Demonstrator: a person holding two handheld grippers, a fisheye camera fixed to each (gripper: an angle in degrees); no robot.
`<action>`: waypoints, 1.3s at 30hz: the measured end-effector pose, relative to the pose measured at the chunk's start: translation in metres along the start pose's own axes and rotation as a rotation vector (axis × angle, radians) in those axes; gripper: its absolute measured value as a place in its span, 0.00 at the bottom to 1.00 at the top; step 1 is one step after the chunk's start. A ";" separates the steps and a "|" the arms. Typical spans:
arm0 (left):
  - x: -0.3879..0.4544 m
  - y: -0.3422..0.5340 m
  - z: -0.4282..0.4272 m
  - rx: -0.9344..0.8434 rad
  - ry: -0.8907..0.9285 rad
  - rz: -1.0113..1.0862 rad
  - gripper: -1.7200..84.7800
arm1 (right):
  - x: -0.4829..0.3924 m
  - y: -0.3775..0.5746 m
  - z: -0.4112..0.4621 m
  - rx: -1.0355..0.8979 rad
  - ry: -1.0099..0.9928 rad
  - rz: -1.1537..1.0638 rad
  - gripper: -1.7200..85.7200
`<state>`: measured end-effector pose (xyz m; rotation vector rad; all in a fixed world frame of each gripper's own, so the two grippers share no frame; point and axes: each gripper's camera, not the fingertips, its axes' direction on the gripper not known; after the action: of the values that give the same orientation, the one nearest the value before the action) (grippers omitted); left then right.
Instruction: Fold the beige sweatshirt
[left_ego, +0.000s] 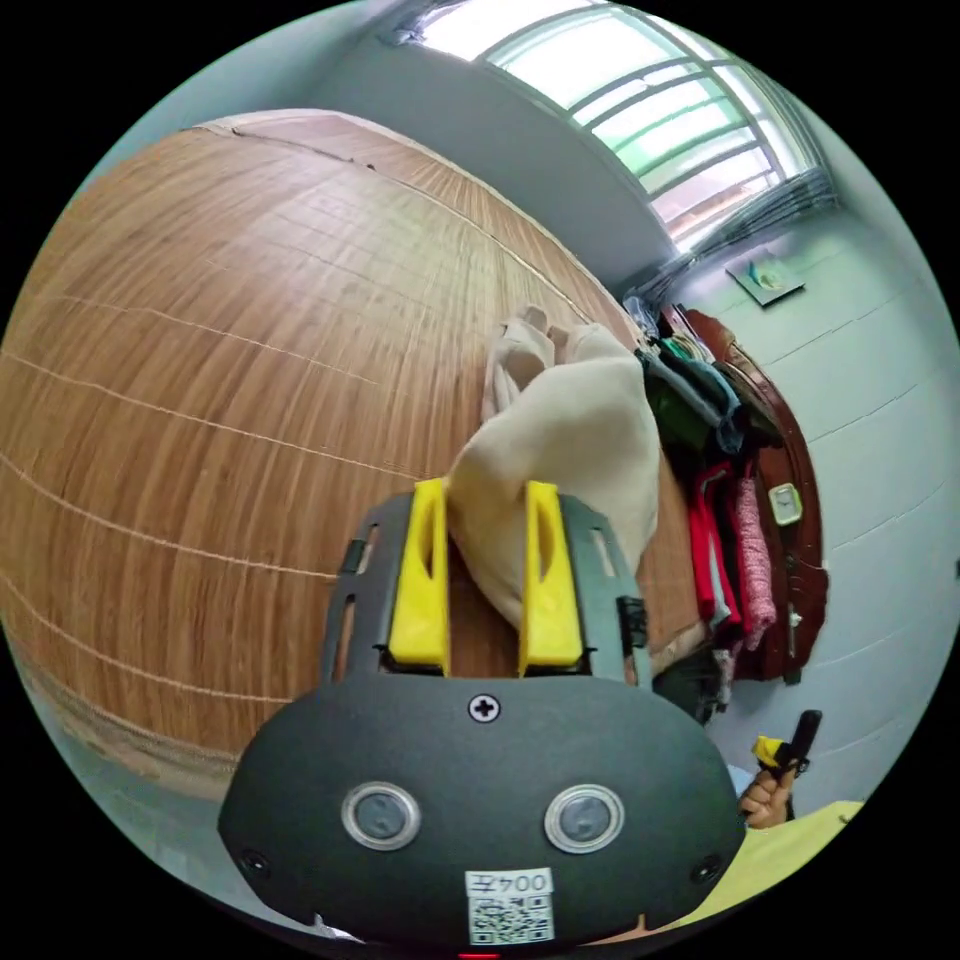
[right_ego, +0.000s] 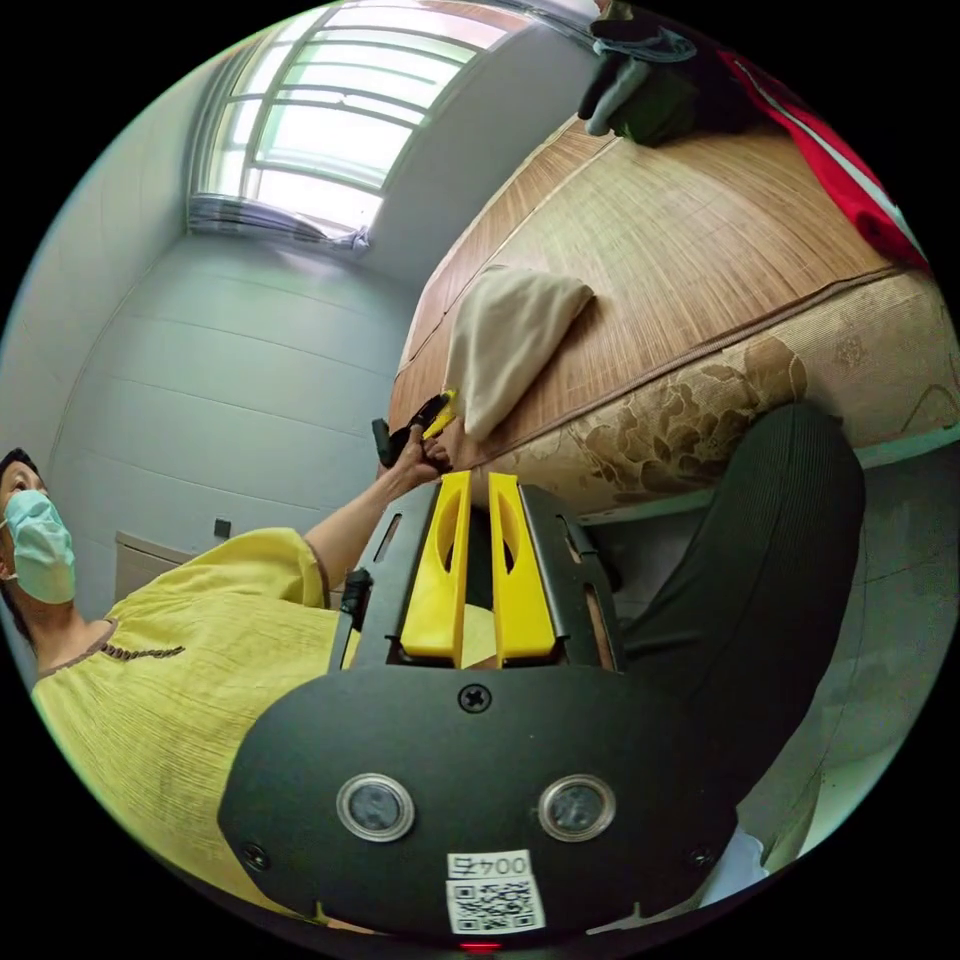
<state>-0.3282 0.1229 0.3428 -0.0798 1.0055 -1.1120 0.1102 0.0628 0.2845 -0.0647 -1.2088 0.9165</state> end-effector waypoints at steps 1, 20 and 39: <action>0.006 -0.001 -0.003 0.007 0.053 -0.022 0.08 | -0.002 0.000 -0.013 0.006 -0.003 0.004 0.07; 0.315 0.284 -0.013 -0.302 0.122 1.029 0.06 | -0.009 -0.053 -0.096 -0.220 -0.220 0.078 0.23; 0.147 0.181 -0.033 -0.122 0.068 0.383 0.17 | 0.057 -0.045 -0.230 0.182 -0.210 0.269 0.07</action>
<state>-0.2129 0.1113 0.1373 0.0516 1.0950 -0.7081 0.3275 0.1643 0.2596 0.0158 -1.3250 1.2912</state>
